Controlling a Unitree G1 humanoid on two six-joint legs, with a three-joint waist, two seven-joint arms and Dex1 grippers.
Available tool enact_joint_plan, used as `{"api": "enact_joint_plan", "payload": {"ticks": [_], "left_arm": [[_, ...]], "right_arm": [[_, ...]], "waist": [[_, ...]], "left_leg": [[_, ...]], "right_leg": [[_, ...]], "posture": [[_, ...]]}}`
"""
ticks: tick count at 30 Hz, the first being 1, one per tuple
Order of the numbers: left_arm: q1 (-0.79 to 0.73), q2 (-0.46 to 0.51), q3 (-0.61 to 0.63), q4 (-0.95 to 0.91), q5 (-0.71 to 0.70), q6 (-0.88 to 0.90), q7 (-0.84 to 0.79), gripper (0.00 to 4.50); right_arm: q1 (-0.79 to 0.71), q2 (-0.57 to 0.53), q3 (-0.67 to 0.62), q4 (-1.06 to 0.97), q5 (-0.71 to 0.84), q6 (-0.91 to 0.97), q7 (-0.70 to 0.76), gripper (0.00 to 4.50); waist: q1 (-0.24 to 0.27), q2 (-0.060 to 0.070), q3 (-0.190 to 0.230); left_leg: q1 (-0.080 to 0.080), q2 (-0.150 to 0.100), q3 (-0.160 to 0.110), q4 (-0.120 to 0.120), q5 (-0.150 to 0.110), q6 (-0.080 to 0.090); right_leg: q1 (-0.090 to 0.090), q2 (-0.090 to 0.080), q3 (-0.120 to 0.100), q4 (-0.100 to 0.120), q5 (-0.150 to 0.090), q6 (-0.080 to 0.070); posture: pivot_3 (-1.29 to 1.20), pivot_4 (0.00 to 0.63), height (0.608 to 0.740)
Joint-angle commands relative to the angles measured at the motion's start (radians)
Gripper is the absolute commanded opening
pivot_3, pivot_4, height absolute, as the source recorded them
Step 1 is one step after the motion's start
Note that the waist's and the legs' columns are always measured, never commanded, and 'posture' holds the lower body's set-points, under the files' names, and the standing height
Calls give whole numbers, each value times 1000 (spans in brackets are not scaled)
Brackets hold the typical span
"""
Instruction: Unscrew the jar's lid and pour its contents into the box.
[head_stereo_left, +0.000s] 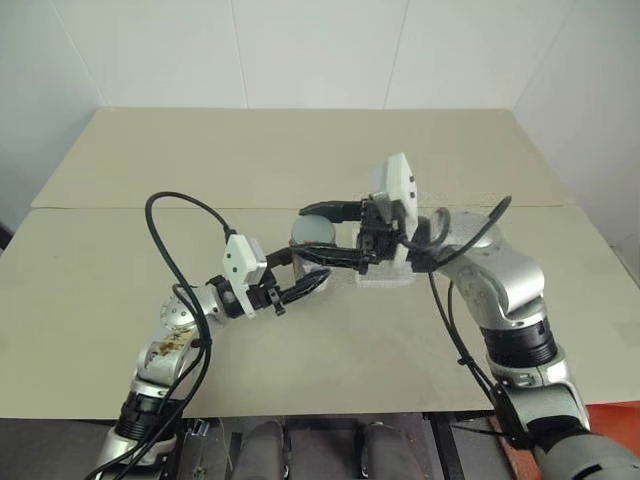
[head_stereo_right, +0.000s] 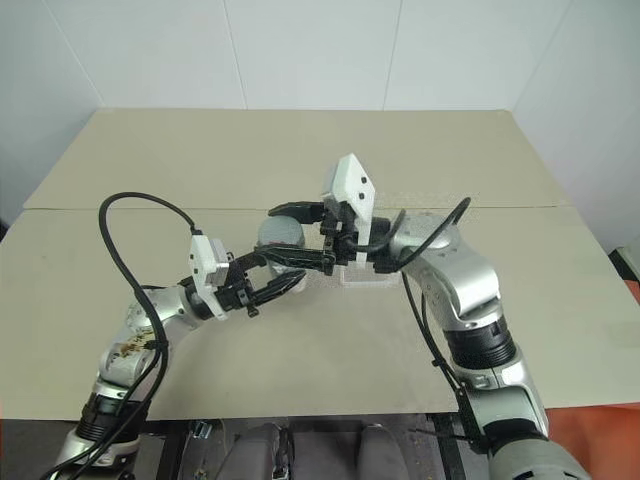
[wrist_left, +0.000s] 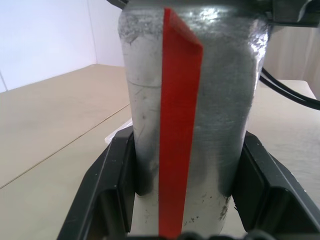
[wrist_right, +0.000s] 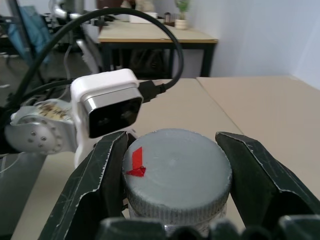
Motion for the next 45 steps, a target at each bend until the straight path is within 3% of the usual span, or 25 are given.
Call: {"api": "enact_joint_plan", "payload": {"ticks": [1,15,28,30,34,40,45], "left_arm": [[1,6,-2,-54,-21,0,-14,2233],[4,0,-28,-75,-15,3,-11,2233],[3,-9,-46,-76,-7,5,-10,2233],[6,-12,-47,-79,-6,5,-6,2233],[8,-15,-51,-76,-5,4,-4,2233],[3,-35,-41,-52,-18,-2,-2,2233],[4,-49,-41,-42,-14,-4,3,2233]], "right_arm": [[-58,-8,-24,74,16,-69,102,2788],[-265,31,-7,460,5,-249,550,2788],[-374,-32,177,641,157,-387,577,2788],[-386,-40,188,660,175,-384,577,3497],[-388,-42,179,669,179,-398,577,4482],[-350,-53,107,624,151,-391,577,4482],[-235,-120,34,448,162,-331,548,4482]], "waist": [[0,0,0],[-2,0,0],[-5,1,1],[-4,1,1],[-3,1,1],[-4,1,1],[10,1,1]], "left_leg": [[0,0,0,0,0,0],[0,0,0,0,0,0],[0,0,0,0,0,0],[0,1,0,0,0,0],[0,1,0,0,0,0],[0,1,0,0,0,0],[-1,1,0,0,0,0]], "right_leg": [[0,0,0,0,0,0],[0,0,0,0,0,0],[0,0,0,1,0,0],[0,0,0,1,0,0],[0,0,0,1,0,0],[-1,0,0,1,0,0],[0,-1,-1,1,0,0]], "posture": [[0,150,740],[0,150,740],[0,150,740],[0,150,740],[0,150,740],[0,150,740],[0,150,740]]}}
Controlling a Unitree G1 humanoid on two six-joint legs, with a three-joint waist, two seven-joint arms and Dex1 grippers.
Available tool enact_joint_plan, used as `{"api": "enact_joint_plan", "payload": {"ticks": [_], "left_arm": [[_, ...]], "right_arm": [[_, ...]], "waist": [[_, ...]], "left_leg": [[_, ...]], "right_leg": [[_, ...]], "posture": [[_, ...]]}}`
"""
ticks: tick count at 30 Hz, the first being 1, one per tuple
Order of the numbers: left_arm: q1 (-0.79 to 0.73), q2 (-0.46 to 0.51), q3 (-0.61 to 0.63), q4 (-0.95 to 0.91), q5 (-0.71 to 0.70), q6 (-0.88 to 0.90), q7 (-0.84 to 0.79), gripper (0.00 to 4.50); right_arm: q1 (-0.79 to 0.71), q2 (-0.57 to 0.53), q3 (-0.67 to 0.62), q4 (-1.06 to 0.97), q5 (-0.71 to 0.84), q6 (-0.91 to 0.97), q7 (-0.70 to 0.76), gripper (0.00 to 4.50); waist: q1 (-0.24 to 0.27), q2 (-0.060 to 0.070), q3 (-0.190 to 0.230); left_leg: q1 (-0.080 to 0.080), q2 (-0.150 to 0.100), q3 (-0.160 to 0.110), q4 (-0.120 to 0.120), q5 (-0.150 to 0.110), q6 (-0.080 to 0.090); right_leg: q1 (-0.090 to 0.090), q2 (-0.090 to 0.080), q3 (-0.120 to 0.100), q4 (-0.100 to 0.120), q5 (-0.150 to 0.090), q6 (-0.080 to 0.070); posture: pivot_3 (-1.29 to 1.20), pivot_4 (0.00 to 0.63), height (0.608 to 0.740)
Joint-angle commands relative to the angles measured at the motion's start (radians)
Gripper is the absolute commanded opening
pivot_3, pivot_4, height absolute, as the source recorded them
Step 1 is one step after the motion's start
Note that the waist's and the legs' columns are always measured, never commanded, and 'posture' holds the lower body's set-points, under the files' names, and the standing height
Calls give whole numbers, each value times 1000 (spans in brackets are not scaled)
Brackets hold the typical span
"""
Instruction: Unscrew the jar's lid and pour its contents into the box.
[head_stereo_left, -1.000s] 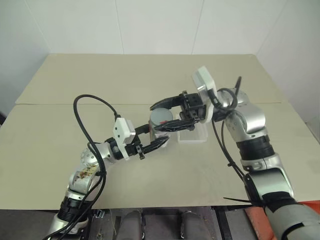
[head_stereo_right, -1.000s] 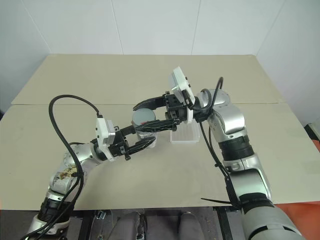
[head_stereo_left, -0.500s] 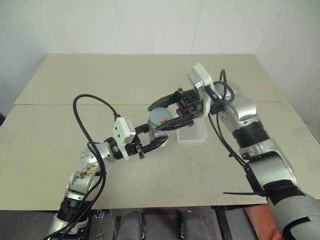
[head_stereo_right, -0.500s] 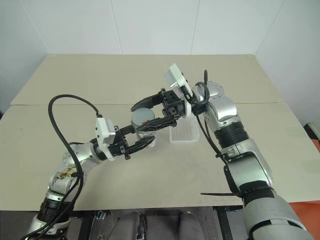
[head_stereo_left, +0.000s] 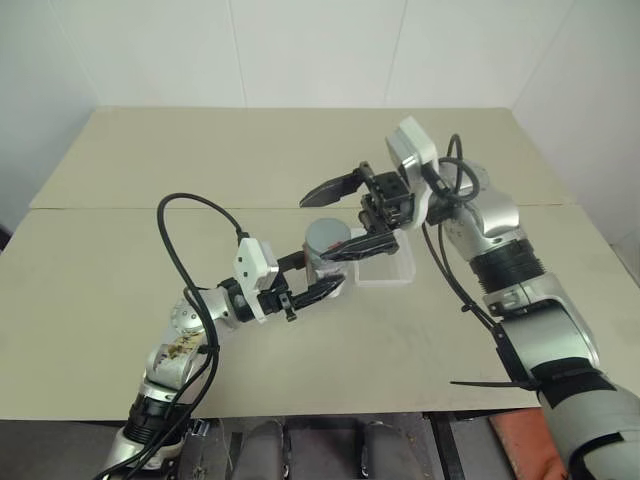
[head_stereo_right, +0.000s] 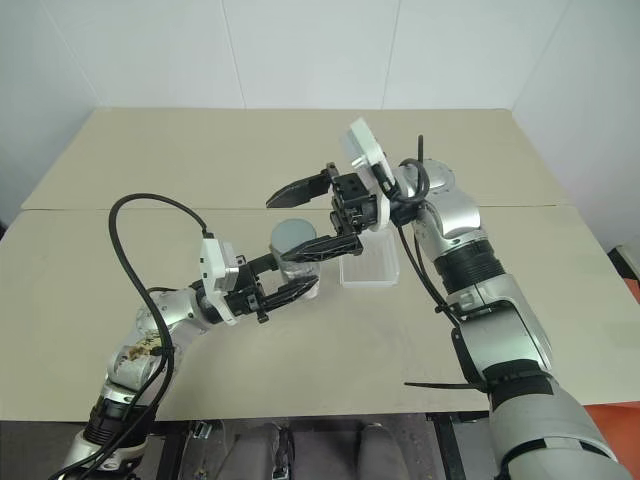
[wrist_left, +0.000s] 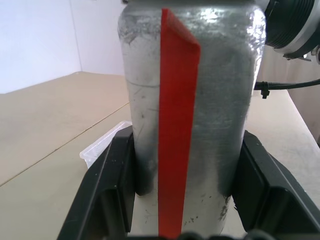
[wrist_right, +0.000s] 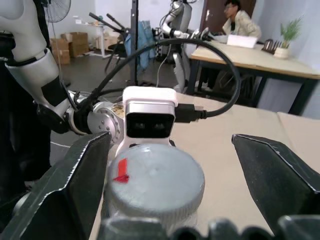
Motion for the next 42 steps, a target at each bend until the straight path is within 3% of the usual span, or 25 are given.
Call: {"api": "enact_joint_plan", "payload": {"ticks": [1,4,8,13,23,29,42], "left_arm": [[-2,-10,-2,-9,-9,-19,-5,2233],[-9,-18,-5,2,3,-25,4,2233],[-19,-33,-5,20,30,-48,26,2233],[-23,-47,-7,25,41,-56,40,2233],[-32,-81,-8,58,96,-111,82,2233],[-30,-81,-3,62,100,-118,89,2233],[-26,-75,-3,55,100,-117,93,2233]], "right_arm": [[75,-44,-74,-167,5,36,0,4482],[161,-65,-109,-306,-20,61,-100,4482],[262,-44,-168,-508,-41,182,-392,4482],[372,-18,-179,-730,-106,234,-622,4482],[450,26,-167,-940,-155,428,-944,4482],[468,46,-172,-972,-142,487,-1017,4482],[495,47,-143,-982,-140,488,-994,4482]], "waist": [[5,0,0],[6,0,0],[4,0,0],[9,0,0],[8,0,0],[8,0,0],[7,0,0]], "left_leg": [[0,0,0,0,0,0],[0,0,0,0,0,0],[1,0,0,0,0,0],[0,-1,0,0,0,0],[0,-2,0,1,0,0],[0,-2,0,0,0,0],[0,-2,0,0,0,0]], "right_leg": [[0,0,0,0,0,0],[-1,0,0,0,0,0],[-1,0,1,0,0,0],[-1,0,0,0,0,0],[0,0,1,-1,0,0],[0,0,0,-1,0,0],[0,0,1,-1,0,0]], "posture": [[0,150,740],[0,150,740],[0,150,740],[0,150,740],[0,150,740],[0,150,740],[0,150,740]]}}
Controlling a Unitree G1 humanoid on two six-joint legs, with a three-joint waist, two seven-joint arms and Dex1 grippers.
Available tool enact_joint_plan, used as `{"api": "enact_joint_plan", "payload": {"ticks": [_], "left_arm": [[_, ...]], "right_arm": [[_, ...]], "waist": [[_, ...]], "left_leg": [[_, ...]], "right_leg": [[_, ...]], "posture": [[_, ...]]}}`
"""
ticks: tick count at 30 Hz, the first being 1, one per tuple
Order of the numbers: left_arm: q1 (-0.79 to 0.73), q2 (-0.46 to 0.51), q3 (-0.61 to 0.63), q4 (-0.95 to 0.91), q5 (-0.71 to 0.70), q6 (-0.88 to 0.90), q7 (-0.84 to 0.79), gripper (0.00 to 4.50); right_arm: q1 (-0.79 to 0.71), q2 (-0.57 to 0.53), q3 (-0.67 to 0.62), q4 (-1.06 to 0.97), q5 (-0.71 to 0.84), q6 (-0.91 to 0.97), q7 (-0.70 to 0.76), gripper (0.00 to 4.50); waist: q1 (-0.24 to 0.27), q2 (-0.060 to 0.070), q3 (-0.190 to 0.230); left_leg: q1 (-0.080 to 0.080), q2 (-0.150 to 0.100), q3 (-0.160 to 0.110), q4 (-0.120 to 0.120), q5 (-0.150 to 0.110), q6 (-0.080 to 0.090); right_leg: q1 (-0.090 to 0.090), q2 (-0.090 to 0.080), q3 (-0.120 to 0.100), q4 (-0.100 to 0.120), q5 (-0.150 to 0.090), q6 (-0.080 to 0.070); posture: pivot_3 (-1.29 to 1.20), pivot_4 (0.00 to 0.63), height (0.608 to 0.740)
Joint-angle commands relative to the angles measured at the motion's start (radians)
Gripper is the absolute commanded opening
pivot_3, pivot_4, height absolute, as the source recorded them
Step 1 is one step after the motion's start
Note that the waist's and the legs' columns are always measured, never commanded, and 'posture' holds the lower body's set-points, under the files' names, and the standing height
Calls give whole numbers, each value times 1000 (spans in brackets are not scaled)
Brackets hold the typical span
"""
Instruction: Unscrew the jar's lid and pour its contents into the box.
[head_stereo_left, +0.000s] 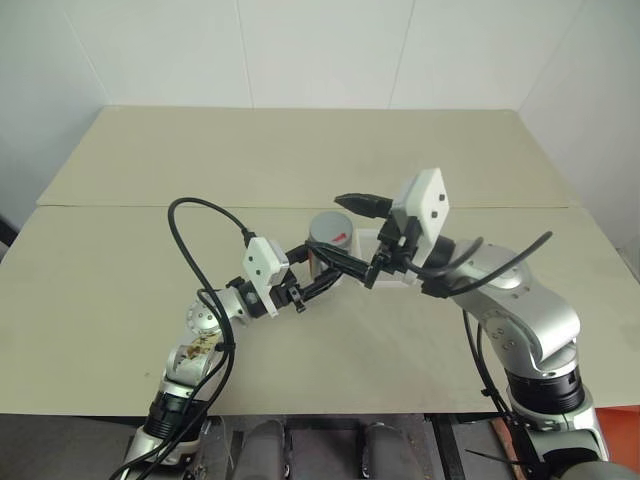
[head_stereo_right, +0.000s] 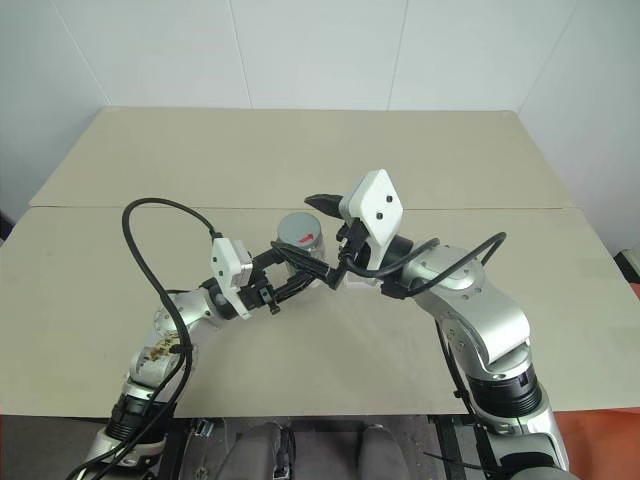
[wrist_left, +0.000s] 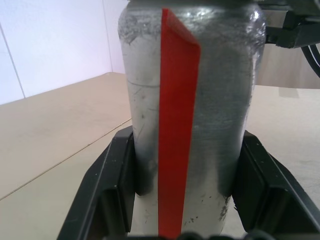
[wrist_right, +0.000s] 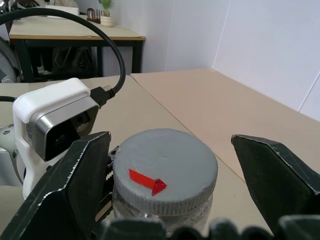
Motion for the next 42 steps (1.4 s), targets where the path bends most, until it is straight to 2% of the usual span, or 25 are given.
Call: {"api": "enact_joint_plan", "payload": {"ticks": [1,6,9,12,13,23,27,34,42], "left_arm": [[-10,2,9,-24,-4,-27,0,2233],[-10,5,7,-24,-6,-24,-1,2233],[-15,5,7,-19,-6,-24,-3,2233],[-15,5,5,-20,-8,-20,-5,2233],[-15,6,5,-19,-10,-19,-7,2233],[-10,6,2,-20,-12,-18,-10,2233],[-7,16,-2,-22,-25,-11,-36,2233],[-17,23,-9,-23,-50,3,-84,2233],[-23,31,-12,-29,-69,23,-113,2233]], "right_arm": [[-2,2,-5,-36,8,0,4,4482],[-1,3,-6,-32,11,4,4,4482],[3,0,-2,-31,8,6,8,3913],[9,-3,0,-34,4,5,7,2945],[10,-2,0,-35,2,4,6,2796],[9,-17,2,-28,-7,-6,29,2795],[-10,-23,-33,-9,51,3,77,2795],[-62,-84,-20,113,70,-113,330,2795],[-226,-69,-22,464,87,-271,708,2795]], "waist": [[0,0,0],[0,0,0],[0,0,0],[0,0,0],[0,0,0],[0,0,0],[0,0,0],[0,0,0],[-3,0,0]], "left_leg": [[0,0,0,0,0,0],[0,0,0,0,0,0],[0,0,0,0,0,0],[0,0,0,0,0,0],[0,0,0,0,0,0],[0,0,0,0,0,0],[0,0,0,0,0,0],[0,0,0,0,0,0],[1,0,0,0,0,0]], "right_leg": [[0,0,0,0,0,0],[0,0,0,0,0,0],[0,0,0,0,0,0],[0,0,0,0,0,0],[0,0,0,0,0,0],[0,0,0,0,0,0],[0,0,0,0,0,0],[0,0,0,0,0,0],[1,1,0,0,0,0]], "posture": [[0,150,740],[0,150,740],[0,150,740],[0,150,740],[0,150,740],[0,150,740],[0,150,740],[0,150,740],[0,150,740]]}}
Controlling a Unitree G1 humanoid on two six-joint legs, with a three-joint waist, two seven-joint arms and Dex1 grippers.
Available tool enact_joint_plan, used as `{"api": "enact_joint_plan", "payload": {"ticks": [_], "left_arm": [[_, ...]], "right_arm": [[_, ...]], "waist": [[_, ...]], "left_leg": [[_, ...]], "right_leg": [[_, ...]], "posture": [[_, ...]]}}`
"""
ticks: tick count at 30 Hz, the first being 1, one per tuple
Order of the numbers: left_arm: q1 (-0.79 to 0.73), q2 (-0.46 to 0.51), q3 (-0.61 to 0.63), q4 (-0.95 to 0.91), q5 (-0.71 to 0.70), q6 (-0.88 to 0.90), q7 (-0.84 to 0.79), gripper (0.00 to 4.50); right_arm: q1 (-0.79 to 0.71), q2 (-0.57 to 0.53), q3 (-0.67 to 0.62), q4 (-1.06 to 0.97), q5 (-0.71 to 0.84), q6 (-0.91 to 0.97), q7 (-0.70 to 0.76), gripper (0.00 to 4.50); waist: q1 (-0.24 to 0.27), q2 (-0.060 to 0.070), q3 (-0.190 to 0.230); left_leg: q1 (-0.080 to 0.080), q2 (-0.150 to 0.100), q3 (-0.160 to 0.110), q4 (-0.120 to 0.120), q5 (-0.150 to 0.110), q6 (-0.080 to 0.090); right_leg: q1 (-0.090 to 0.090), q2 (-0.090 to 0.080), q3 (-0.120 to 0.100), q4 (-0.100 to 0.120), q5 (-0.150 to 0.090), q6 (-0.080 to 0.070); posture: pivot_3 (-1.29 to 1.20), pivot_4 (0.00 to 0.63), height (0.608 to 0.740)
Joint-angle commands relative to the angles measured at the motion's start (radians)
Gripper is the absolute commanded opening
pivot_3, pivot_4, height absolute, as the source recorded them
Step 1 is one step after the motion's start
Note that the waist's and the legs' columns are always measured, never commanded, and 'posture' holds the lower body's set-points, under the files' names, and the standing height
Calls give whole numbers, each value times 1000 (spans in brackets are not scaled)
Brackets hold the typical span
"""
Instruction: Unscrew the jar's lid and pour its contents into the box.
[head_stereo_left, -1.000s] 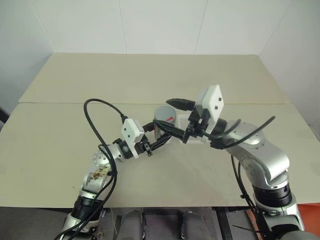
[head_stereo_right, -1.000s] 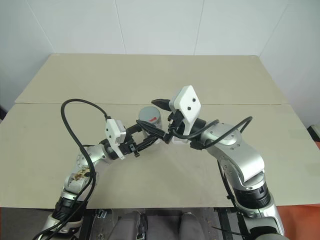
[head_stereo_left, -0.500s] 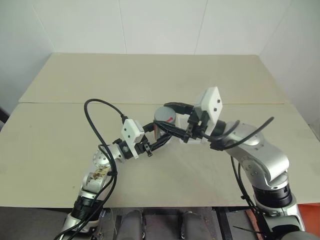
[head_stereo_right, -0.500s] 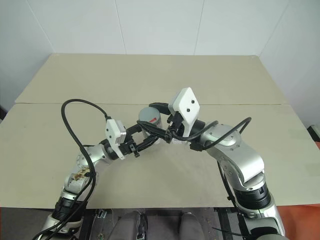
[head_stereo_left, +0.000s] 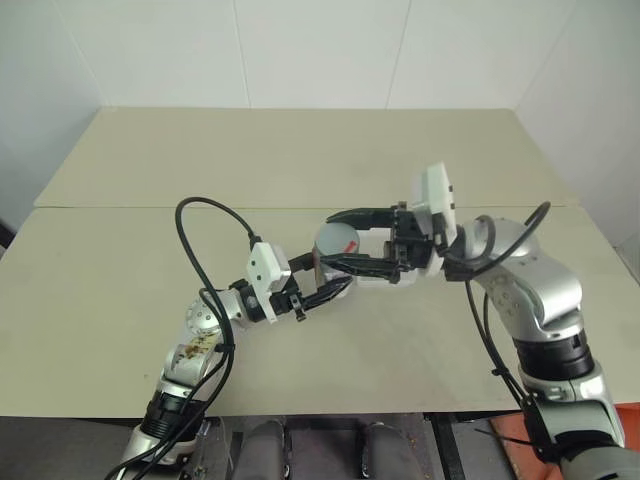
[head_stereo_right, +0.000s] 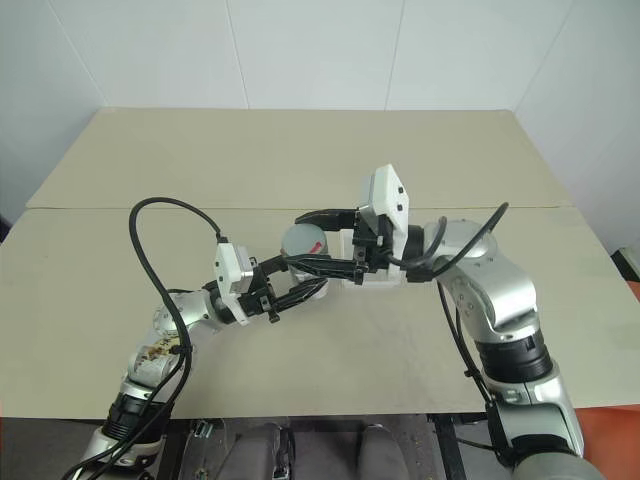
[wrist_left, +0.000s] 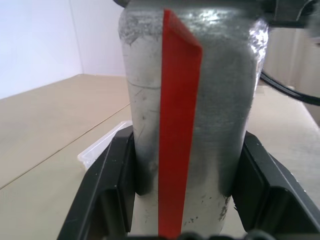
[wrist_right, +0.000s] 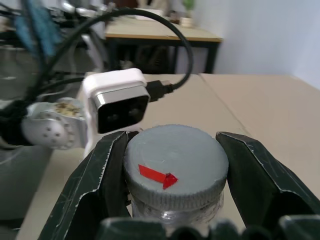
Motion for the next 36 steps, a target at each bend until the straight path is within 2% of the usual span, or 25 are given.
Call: {"api": "enact_joint_plan", "payload": {"ticks": [1,6,10,25,32,36], "left_arm": [[-18,11,6,-27,-25,15,-13,2233],[-19,20,5,-31,-30,17,-15,2233],[-16,25,4,-40,-34,23,-13,2233],[0,24,-6,-61,-36,37,-19,2233],[8,24,-8,-71,-34,38,-17,2233],[14,28,-5,-77,-34,41,-15,2233]], "right_arm": [[-92,8,-7,125,-1,-104,160,2795],[-219,32,47,340,-68,-237,370,2795],[-292,50,86,459,-57,-291,453,2795],[-516,-55,511,676,259,-482,456,2795],[-560,-52,596,738,369,-583,456,2795],[-579,-43,617,780,378,-626,456,2795]], "waist": [[0,0,0],[-1,0,0],[-1,0,0],[-7,1,1],[-10,1,1],[-10,1,1]], "left_leg": [[0,0,0,0,0,0],[0,0,0,0,0,0],[0,0,0,0,0,0],[0,1,0,0,0,0],[0,2,0,0,0,0],[0,2,0,0,0,0]], "right_leg": [[0,0,0,0,0,0],[0,0,0,0,0,0],[0,0,0,1,0,0],[-1,0,0,1,0,0],[-1,-1,0,1,0,0],[-1,-1,0,1,0,0]], "posture": [[0,150,740],[0,150,740],[0,150,740],[0,150,740],[0,150,740],[0,150,740]]}}
